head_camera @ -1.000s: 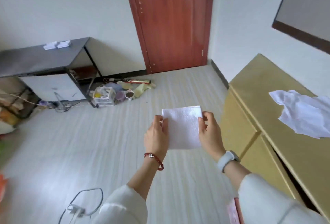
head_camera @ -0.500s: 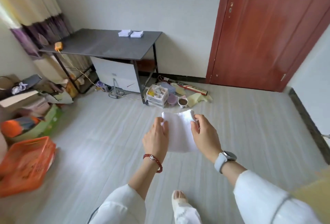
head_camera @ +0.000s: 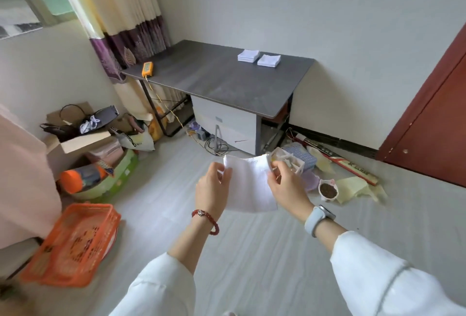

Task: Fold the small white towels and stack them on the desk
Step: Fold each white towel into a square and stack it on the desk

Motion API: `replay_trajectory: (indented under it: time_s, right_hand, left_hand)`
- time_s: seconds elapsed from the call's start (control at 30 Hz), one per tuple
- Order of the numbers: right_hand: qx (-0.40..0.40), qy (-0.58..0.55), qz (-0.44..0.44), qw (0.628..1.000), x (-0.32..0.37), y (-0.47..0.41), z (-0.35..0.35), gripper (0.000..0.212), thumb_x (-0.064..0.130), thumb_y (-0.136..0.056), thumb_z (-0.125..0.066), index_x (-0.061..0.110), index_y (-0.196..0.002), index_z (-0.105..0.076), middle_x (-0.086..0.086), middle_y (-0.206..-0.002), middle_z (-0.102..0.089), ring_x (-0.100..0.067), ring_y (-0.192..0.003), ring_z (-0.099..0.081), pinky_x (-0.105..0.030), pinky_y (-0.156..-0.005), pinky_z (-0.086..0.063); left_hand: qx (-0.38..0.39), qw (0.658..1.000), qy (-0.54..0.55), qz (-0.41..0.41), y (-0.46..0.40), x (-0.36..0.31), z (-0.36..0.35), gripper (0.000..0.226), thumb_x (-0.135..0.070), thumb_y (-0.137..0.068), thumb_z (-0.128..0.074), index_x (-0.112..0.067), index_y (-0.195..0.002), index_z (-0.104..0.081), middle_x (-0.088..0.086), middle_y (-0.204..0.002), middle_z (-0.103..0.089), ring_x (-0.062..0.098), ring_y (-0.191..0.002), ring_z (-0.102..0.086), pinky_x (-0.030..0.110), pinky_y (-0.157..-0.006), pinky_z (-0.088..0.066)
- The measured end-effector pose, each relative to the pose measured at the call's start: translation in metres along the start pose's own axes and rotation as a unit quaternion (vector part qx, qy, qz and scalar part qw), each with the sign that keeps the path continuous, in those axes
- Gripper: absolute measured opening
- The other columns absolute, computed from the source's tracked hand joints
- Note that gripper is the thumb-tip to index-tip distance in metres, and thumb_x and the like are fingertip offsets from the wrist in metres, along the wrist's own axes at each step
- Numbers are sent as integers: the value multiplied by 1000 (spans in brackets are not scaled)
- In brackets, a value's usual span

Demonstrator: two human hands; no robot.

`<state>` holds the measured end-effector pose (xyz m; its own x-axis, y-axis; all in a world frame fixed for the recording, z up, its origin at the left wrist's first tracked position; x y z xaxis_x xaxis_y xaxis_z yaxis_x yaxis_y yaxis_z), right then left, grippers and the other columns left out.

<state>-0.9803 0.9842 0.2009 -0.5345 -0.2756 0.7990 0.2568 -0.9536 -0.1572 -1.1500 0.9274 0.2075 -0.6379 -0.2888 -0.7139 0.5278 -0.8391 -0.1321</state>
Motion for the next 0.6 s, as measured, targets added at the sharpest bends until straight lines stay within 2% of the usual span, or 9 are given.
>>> replay_trajectory:
  time_s: [0.1,0.23,0.27,0.4,0.5,0.6]
  right_hand:
    - [16,-11,1,1000,7,-82,-40,17,12,-91,-52,2,-105,-54,-2,-84,-56,-20,-77,-52,-24,-67,-35]
    - [17,-23,-17,999,14,-198,-89,18,15,-91,-52,4,-105,-55,-3,-89,-59,-21,-84,-56,-33,-78,-44]
    - [15,-30,-28,999,16,-227,-99,18,15,-91,-52,4,-104,-56,-4,-90,-60,-20,-85,-56,-31,-78,-43]
    - [0,-38,-50,998,24,-331,-128,15,12,-89,-54,3,-101,-58,-1,-83,-57,-17,-78,-51,-19,-62,-33]
    - [-32,-34,-73,996,16,-399,-127,14,11,-89,-54,3,-100,-58,-2,-84,-57,-17,-78,-51,-21,-62,-31]
    - [-53,-27,-101,993,-12,-461,-120,14,14,-91,-52,5,-101,-57,-5,-91,-61,-19,-85,-54,-27,-73,-39]
  left_hand:
    - [2,999,39,32,-87,27,-3,18,-29,-91,-52,-12,-95,-56,-4,-76,-55,24,-76,-54,33,-68,-44]
    - [7,998,61,24,-207,54,-7,14,-27,-91,-54,-14,-92,-55,-2,-80,-57,21,-77,-54,30,-70,-44]
    - [16,997,70,21,-238,57,-8,11,-26,-91,-54,-15,-89,-53,-1,-80,-57,21,-77,-54,30,-70,-44]
    - [58,995,80,6,-359,62,-21,9,-24,-91,-55,-17,-87,-50,-1,-81,-57,25,-81,-56,34,-73,-46]
    - [96,993,71,-9,-436,51,-49,9,-24,-90,-54,-16,-86,-49,-2,-83,-57,23,-79,-53,28,-68,-39]
    - [134,988,79,-21,-504,31,-90,8,-23,-90,-53,-16,-86,-50,-6,-79,-55,18,-76,-51,23,-64,-33]
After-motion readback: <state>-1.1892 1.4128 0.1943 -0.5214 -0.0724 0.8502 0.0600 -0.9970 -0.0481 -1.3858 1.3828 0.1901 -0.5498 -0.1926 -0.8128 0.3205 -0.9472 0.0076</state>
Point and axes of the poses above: each hand's wrist, its own y-axis away from the middle knuckle, its own z-axis out of the back of the hand, x = y × z, the point moved 4 cm from there along -y, towards the middle knuckle
